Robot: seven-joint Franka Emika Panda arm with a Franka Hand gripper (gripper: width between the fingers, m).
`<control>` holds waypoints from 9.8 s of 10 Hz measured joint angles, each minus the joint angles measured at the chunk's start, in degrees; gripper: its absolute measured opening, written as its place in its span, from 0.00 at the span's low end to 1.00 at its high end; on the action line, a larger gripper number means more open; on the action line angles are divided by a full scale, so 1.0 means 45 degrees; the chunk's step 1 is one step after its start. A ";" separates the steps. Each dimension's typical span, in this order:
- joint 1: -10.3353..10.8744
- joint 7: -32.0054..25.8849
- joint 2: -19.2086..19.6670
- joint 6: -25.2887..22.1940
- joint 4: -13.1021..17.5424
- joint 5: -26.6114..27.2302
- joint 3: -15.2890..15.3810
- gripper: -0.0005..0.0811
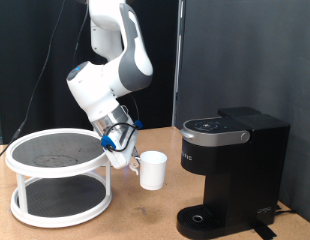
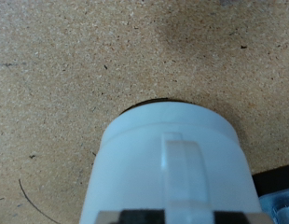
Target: Make a cup of coffee with the keurig machine
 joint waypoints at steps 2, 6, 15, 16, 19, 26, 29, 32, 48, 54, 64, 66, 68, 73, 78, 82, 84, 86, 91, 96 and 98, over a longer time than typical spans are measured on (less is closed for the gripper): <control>0.0047 -0.0059 0.0442 0.0367 0.0101 0.0051 0.0158 0.01; 0.0071 -0.0881 0.1220 0.1080 0.0220 0.0937 0.0556 0.01; 0.0291 -0.2882 0.2497 0.2042 0.0969 0.4114 0.2289 0.01; 0.0330 -0.2882 0.2594 0.2139 0.1049 0.4190 0.2456 0.01; 0.0407 -0.2882 0.2682 0.2359 0.1133 0.4486 0.2964 0.01; 0.0461 -0.2851 0.3271 0.3187 0.1209 0.4785 0.3746 0.01; 0.0456 -0.3087 0.3543 0.3383 0.1365 0.5336 0.3949 0.01; 0.0457 -0.3639 0.3556 0.3465 0.1370 0.5936 0.4033 0.10; -0.0767 -0.4877 0.1029 -0.1418 -0.1090 0.3036 0.2923 0.91; -0.1071 -0.6014 -0.1823 -0.4824 -0.1758 0.4442 0.2173 0.91; -0.1007 -0.5830 -0.5018 -0.7567 -0.1525 0.3838 0.2162 0.91; -0.1038 -0.5174 -0.5707 -0.8007 -0.1288 0.3878 0.2018 0.91; -0.1049 -0.4422 -0.6249 -0.8518 -0.1131 0.4148 0.1729 0.91; -0.0400 -0.5161 -0.5806 -1.1302 -0.0479 0.8080 0.1099 0.91; 0.0165 -0.5812 -0.4566 -1.3004 0.0228 1.0082 0.0850 0.91; 0.0098 -0.7291 -0.4299 -1.1977 0.1725 0.4610 0.1474 0.91; 0.0099 -0.7494 -0.4289 -1.1825 0.1957 0.4168 0.1610 0.91; -0.0087 -0.6639 -0.4487 -0.9581 0.1832 0.2542 0.2388 0.91; -0.0488 -0.4435 -0.4617 -0.8190 0.2164 -0.2183 0.4004 0.91; -0.0085 -0.7875 -0.4158 -1.1179 0.2449 0.3753 0.2686 0.91; 0.0052 -0.8825 -0.3466 -1.2415 0.2439 0.5973 0.2301 0.91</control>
